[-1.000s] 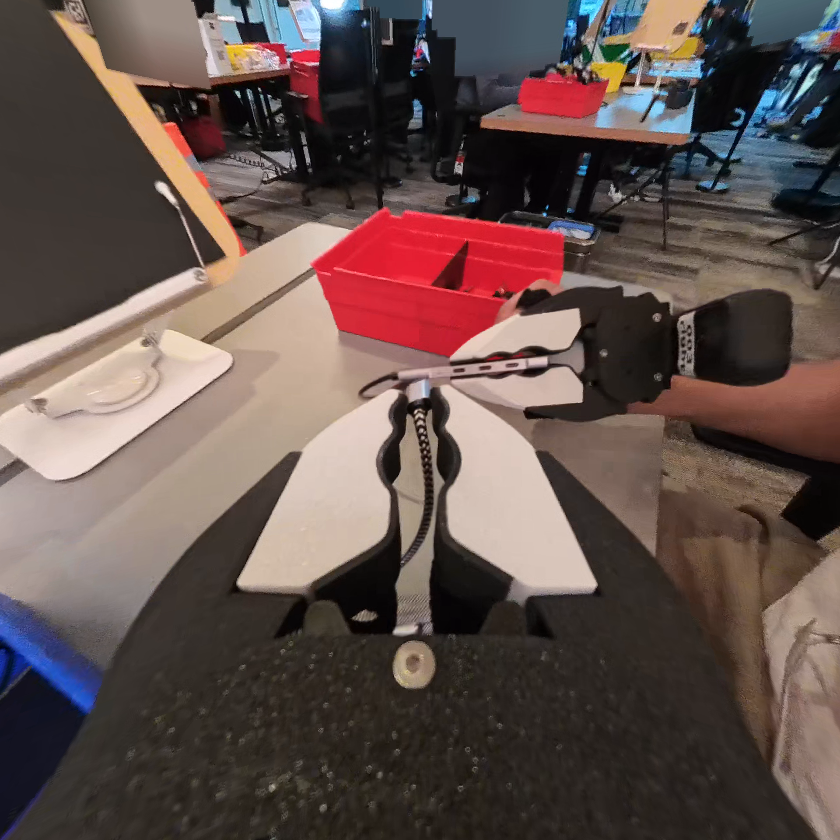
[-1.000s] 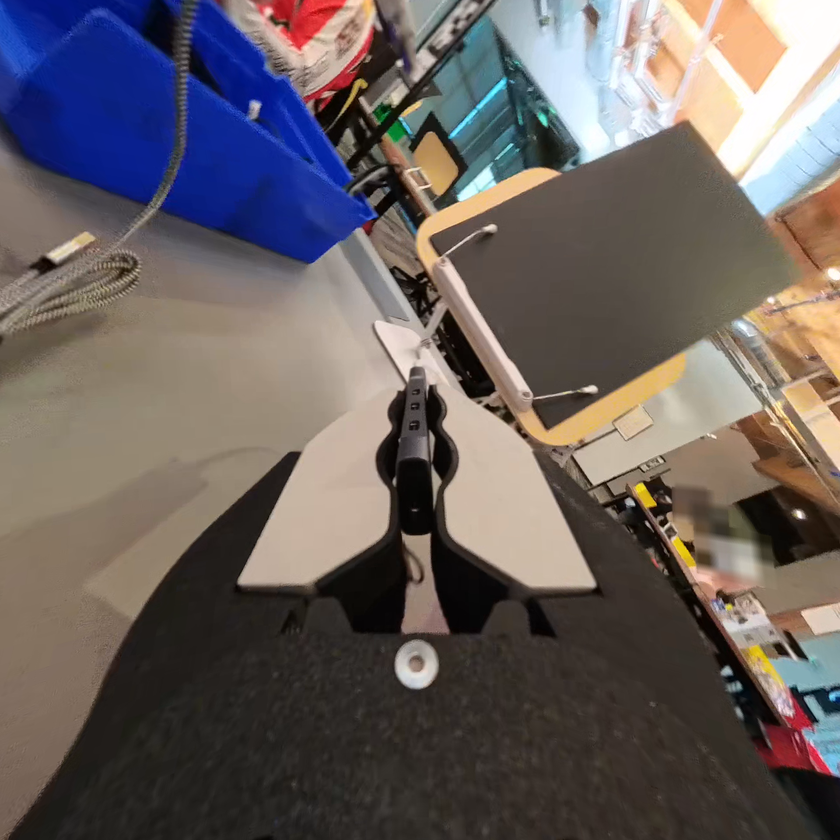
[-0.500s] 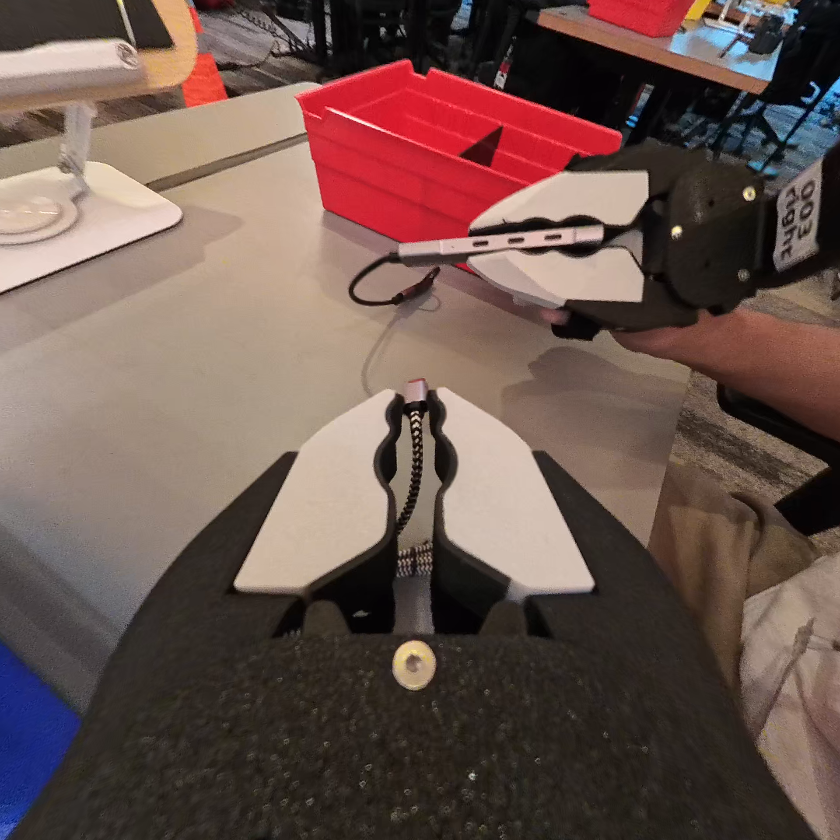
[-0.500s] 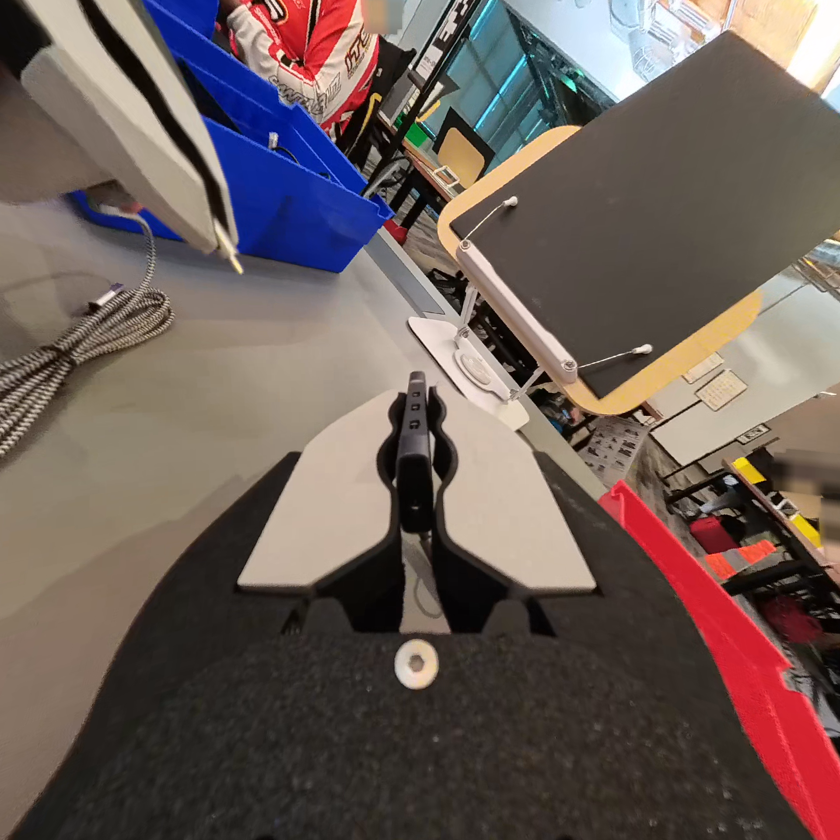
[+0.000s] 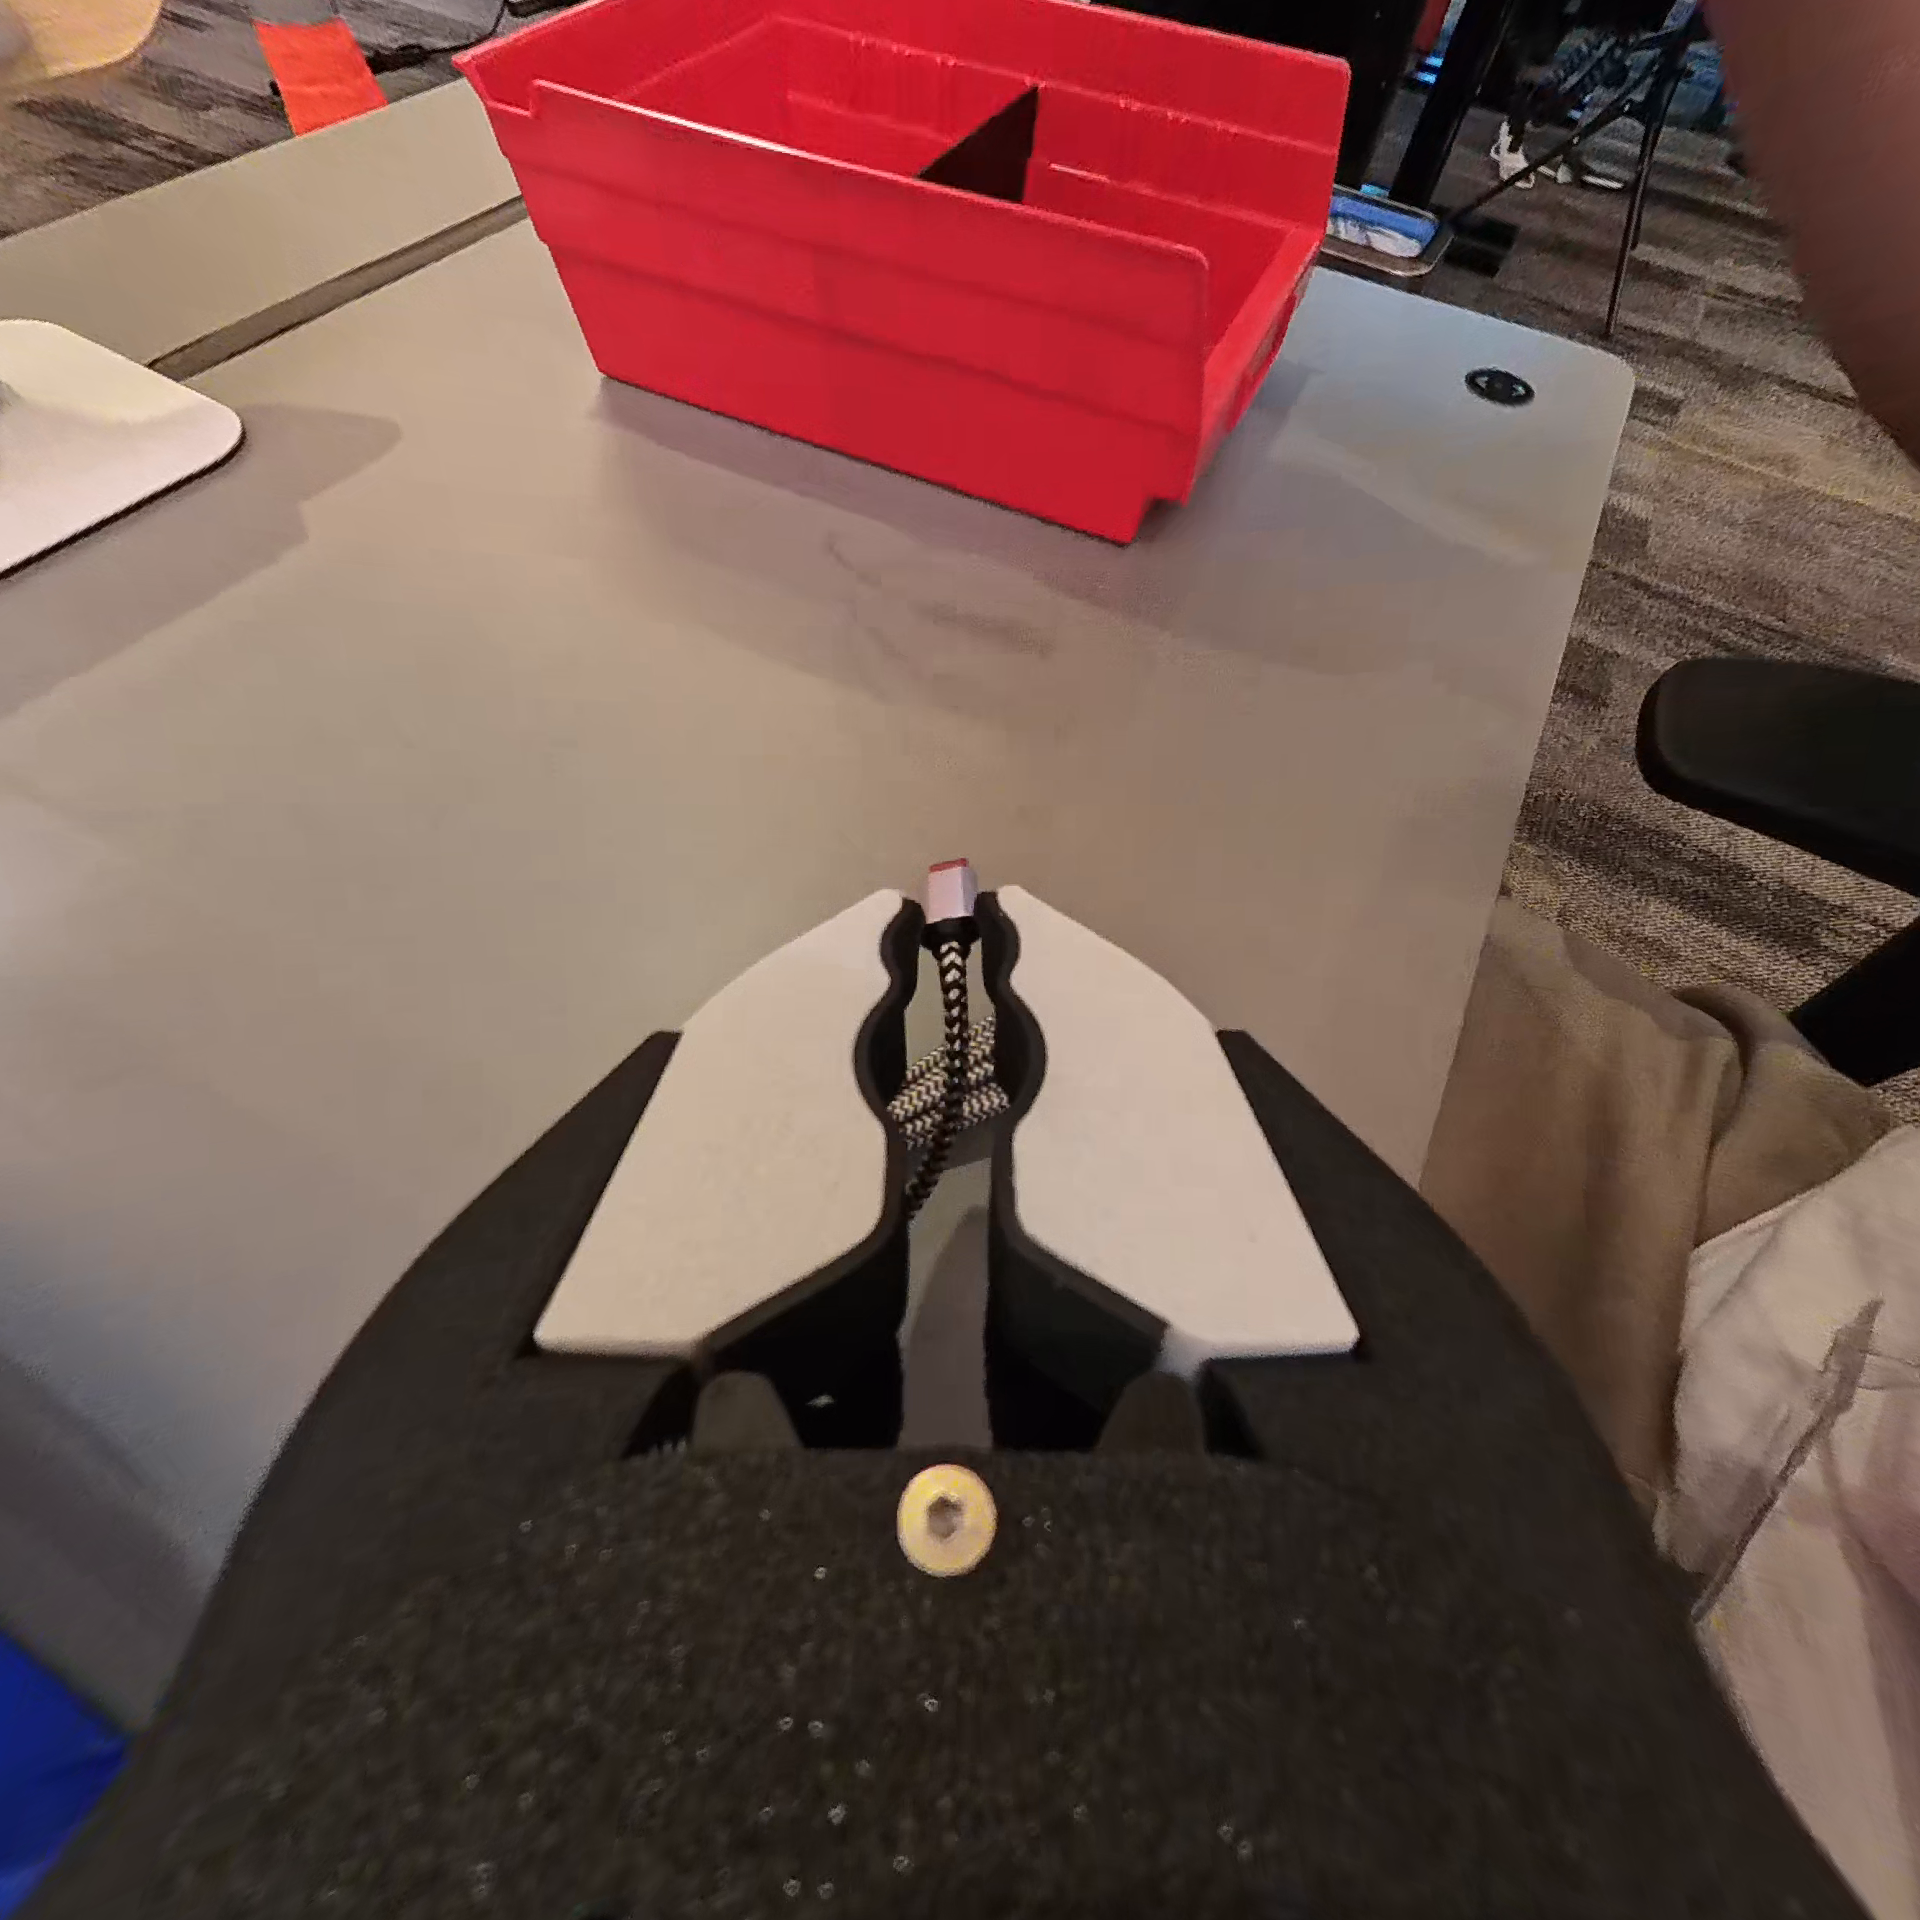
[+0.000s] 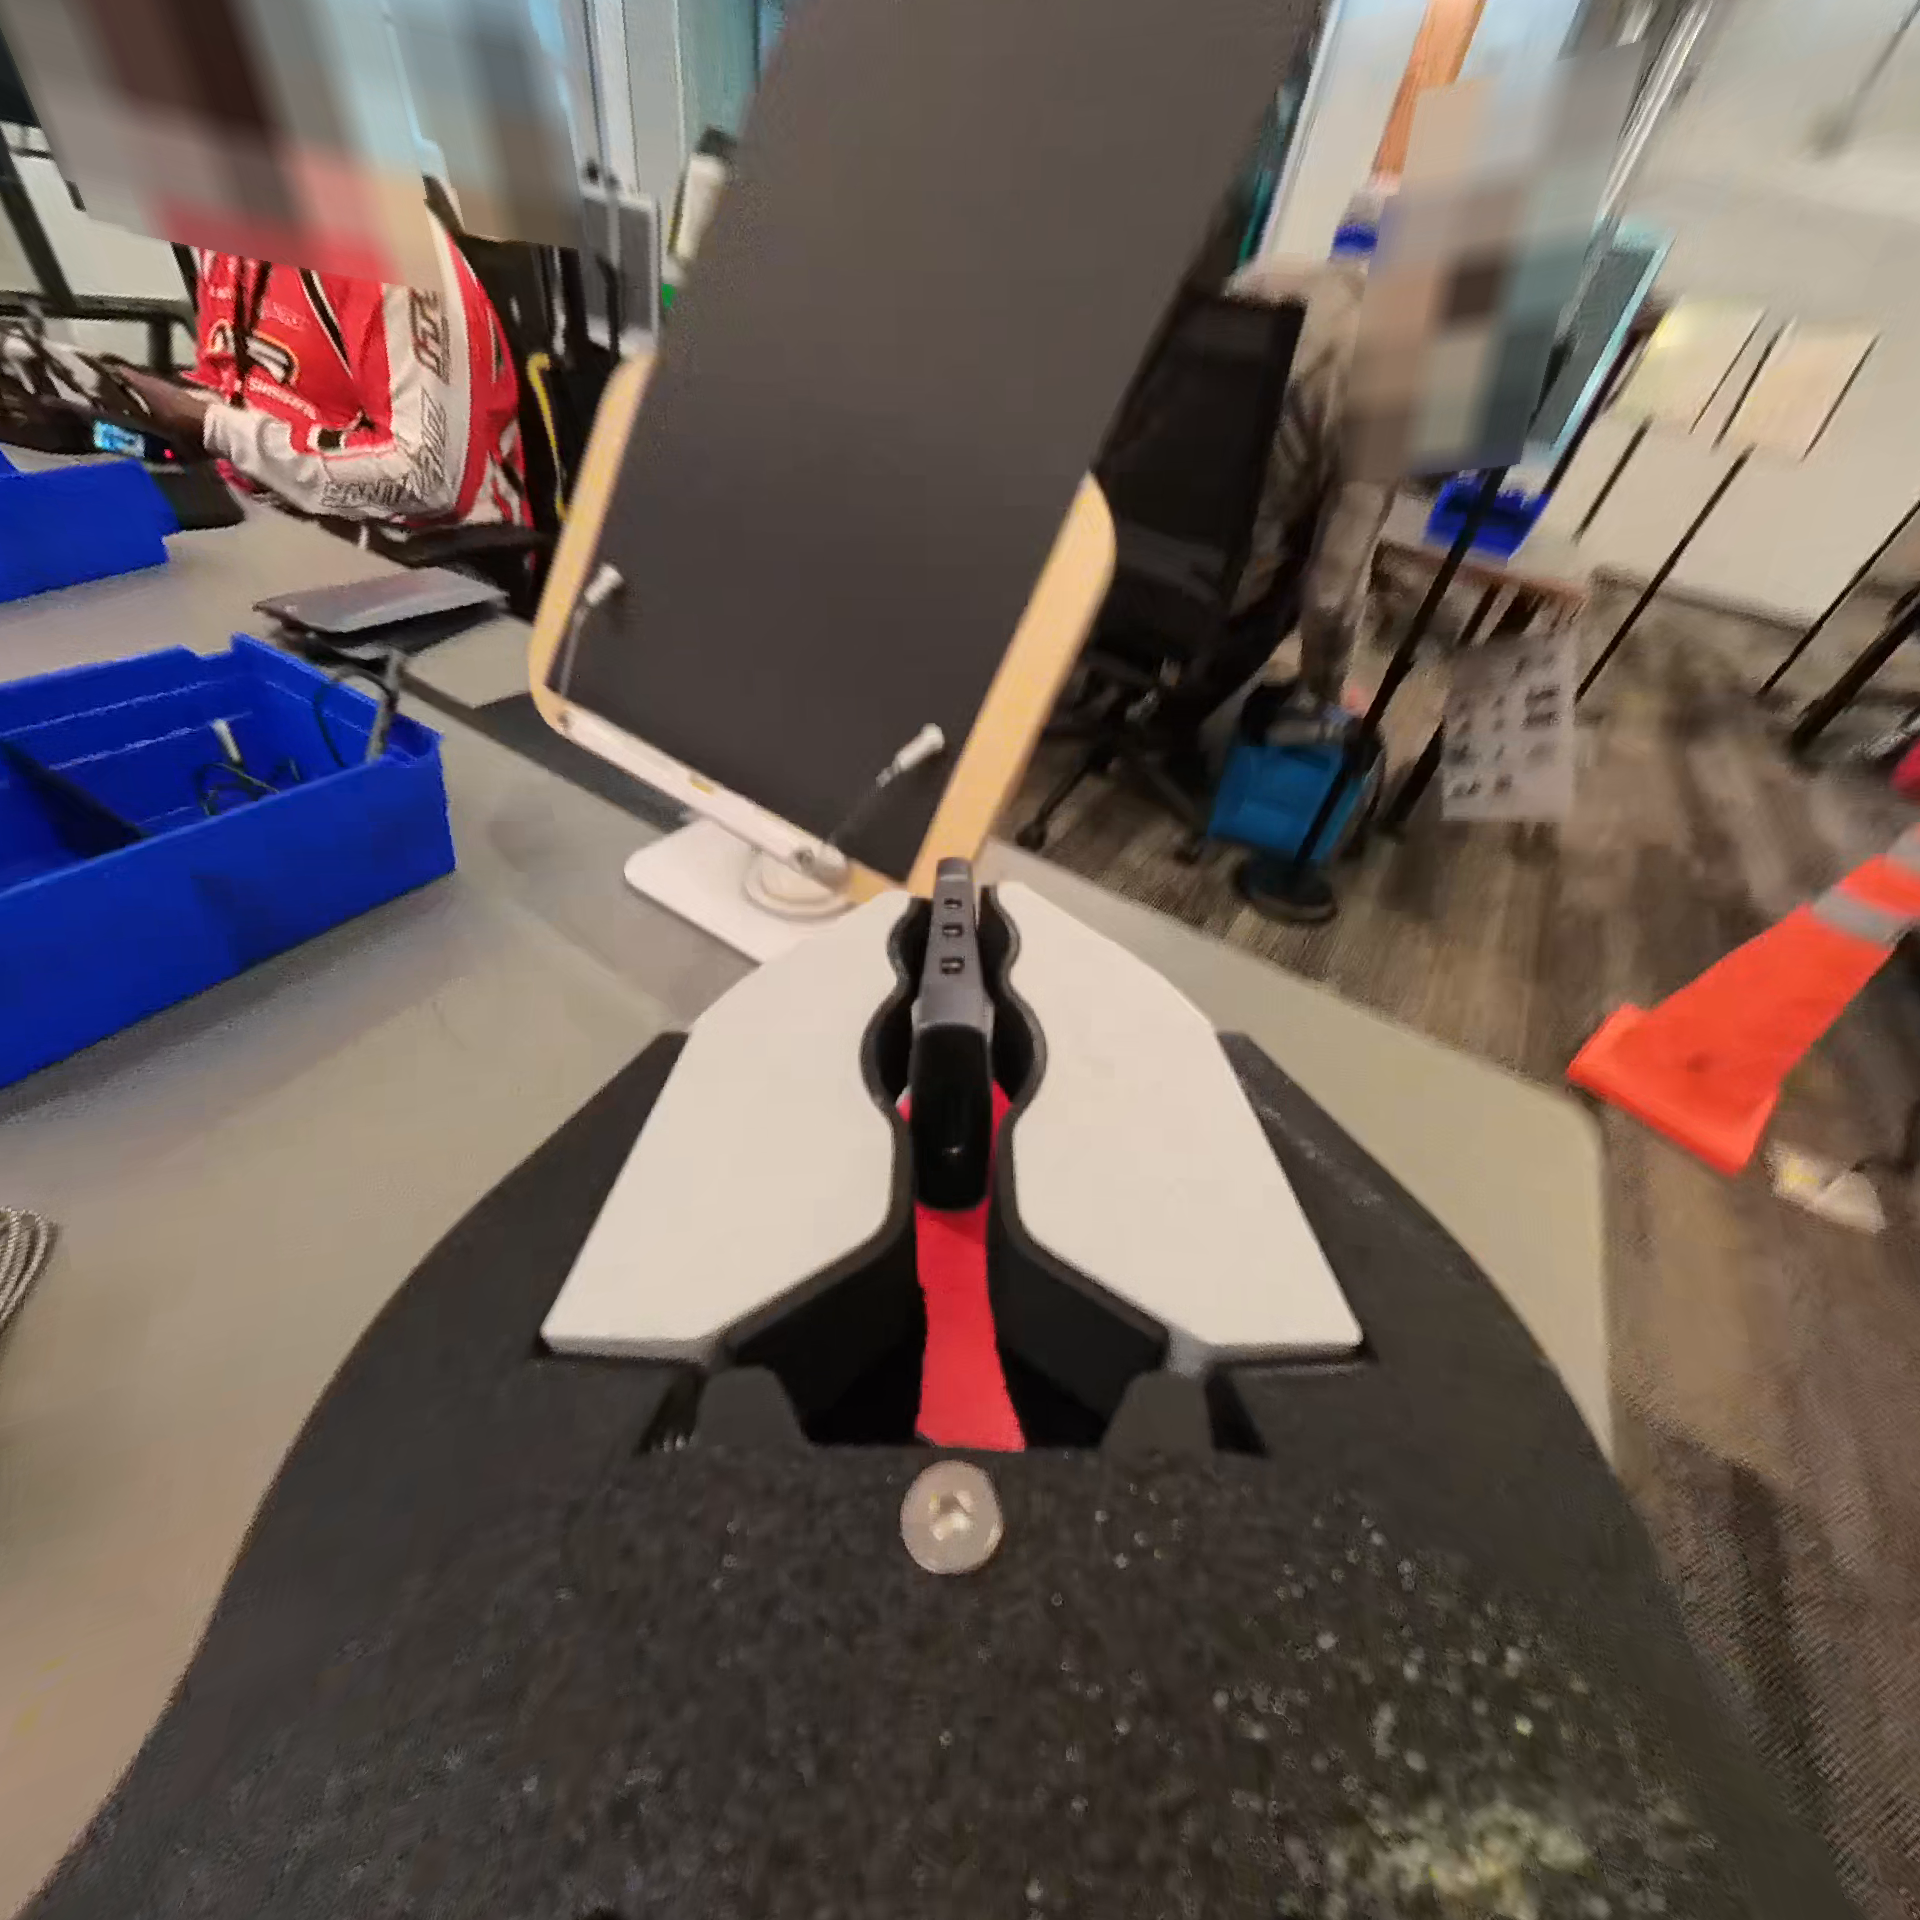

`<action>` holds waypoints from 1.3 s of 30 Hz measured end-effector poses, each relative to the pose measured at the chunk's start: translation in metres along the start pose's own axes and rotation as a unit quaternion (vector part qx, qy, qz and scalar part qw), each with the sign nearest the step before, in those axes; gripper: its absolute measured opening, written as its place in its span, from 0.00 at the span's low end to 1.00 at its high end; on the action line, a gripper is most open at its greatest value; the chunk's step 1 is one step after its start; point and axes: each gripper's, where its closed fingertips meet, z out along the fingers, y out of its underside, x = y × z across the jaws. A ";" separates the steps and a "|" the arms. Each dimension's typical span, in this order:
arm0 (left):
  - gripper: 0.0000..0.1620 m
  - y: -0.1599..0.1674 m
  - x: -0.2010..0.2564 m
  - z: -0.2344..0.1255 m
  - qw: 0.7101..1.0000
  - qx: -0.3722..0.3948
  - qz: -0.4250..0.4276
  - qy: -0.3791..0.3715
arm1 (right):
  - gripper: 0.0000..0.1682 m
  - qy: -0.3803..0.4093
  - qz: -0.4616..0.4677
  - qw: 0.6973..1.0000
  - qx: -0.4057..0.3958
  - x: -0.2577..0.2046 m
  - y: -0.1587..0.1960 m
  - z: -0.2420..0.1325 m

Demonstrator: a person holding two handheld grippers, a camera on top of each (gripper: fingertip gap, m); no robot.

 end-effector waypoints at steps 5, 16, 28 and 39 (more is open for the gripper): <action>0.07 0.002 0.001 -0.001 1.000 -0.002 -0.006 0.001 | 0.05 0.021 0.026 0.993 -0.117 0.058 0.086 0.048; 0.07 0.012 0.004 0.005 1.000 -0.021 0.007 -0.004 | 0.05 -0.031 0.088 0.926 -0.367 0.047 0.212 0.090; 0.07 0.011 0.001 0.001 1.000 -0.014 0.002 -0.006 | 0.36 0.156 -0.006 0.885 -0.439 0.101 0.215 0.054; 0.09 -0.002 -0.002 -0.007 0.997 0.024 -0.067 0.002 | 0.32 -0.164 0.052 0.962 -0.211 -0.196 0.131 -0.012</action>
